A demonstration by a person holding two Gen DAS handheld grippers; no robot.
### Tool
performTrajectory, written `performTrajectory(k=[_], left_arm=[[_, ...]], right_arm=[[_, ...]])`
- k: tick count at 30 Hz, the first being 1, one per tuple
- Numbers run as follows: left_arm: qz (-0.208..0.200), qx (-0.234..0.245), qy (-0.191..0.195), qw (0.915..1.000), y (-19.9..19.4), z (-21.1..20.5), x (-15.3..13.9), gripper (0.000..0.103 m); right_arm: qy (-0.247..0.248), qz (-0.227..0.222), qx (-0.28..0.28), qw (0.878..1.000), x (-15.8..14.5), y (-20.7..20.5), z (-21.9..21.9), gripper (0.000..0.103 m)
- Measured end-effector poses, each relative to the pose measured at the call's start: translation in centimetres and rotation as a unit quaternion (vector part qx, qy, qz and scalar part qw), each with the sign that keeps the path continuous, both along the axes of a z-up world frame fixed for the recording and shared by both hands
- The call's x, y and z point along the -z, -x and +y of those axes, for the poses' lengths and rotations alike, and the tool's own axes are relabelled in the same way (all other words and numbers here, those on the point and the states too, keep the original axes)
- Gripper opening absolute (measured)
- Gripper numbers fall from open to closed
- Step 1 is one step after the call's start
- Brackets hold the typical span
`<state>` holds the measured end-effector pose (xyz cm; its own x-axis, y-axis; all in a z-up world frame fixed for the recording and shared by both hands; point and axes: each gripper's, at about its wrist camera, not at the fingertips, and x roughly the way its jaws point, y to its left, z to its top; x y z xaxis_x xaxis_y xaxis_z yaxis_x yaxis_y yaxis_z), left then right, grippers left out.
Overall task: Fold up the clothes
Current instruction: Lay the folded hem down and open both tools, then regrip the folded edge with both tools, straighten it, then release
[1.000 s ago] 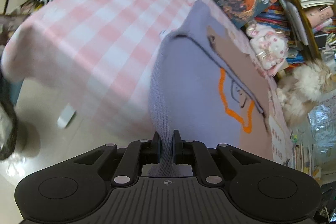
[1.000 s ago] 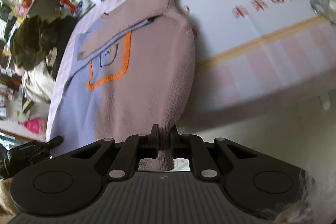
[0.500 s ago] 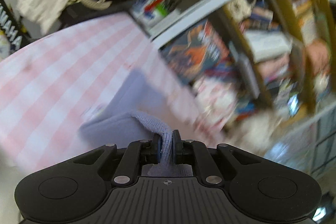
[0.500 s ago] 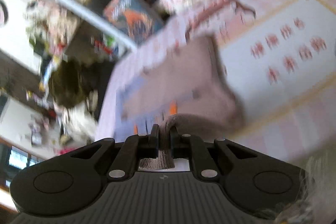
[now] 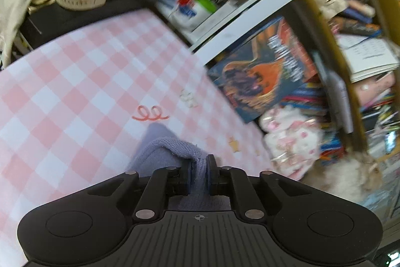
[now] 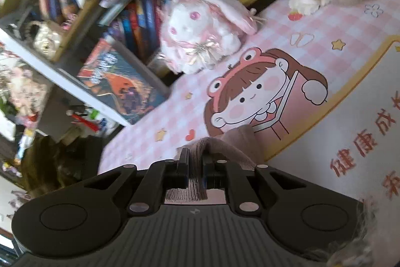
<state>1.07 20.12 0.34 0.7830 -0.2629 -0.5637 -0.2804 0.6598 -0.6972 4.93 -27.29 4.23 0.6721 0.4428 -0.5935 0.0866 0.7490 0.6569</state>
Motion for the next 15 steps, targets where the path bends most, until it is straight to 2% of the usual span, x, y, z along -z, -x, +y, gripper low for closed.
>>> performTrajectory(k=[3, 4, 6, 7, 8, 9, 10, 13, 15], left_arm=[[0.022, 0.014, -0.002, 0.9997, -1.1, 0.4, 1.0, 0.021], [0.022, 0.023, -0.011, 0.9995, -1.3, 0.5, 0.9, 0.028], [0.016, 0.038, -0.038, 0.9984, -1.4, 0.6, 0.2, 0.042], [0.009, 0.044, -0.053, 0.9976, -1.4, 0.7, -0.2, 0.052], [-0.002, 0.045, -0.072, 0.9964, -1.2, 0.9, -0.8, 0.059], [-0.014, 0.045, -0.094, 0.9945, -0.8, 1.0, -1.3, 0.061], [-0.021, 0.051, -0.112, 0.9922, -0.6, 1.1, -1.6, 0.061], [-0.029, 0.081, -0.160, 0.9833, -0.2, 0.6, -1.9, 0.061], [-0.026, 0.106, -0.195, 0.9746, -0.4, -0.5, -1.7, 0.061]], right_arm=[[0.020, 0.021, 0.003, 1.000, 1.3, -1.6, 0.7, 0.011], [0.026, 0.028, 0.004, 0.999, 1.7, -2.0, 1.0, 0.011], [0.038, 0.041, 0.005, 0.998, 2.3, -2.6, 1.3, 0.024], [0.045, 0.044, 0.008, 0.998, 2.4, -2.7, 1.4, 0.030], [0.056, 0.040, 0.015, 0.997, 2.2, -2.7, 1.5, 0.044], [0.070, 0.034, 0.022, 0.997, 2.0, -2.6, 1.5, 0.055], [0.091, 0.023, 0.025, 0.995, 1.6, -2.4, 1.6, 0.058], [0.167, -0.015, 0.009, 0.986, 0.5, -1.9, 2.4, 0.061], [0.225, -0.039, -0.026, 0.973, 0.3, -1.6, 3.6, 0.061]])
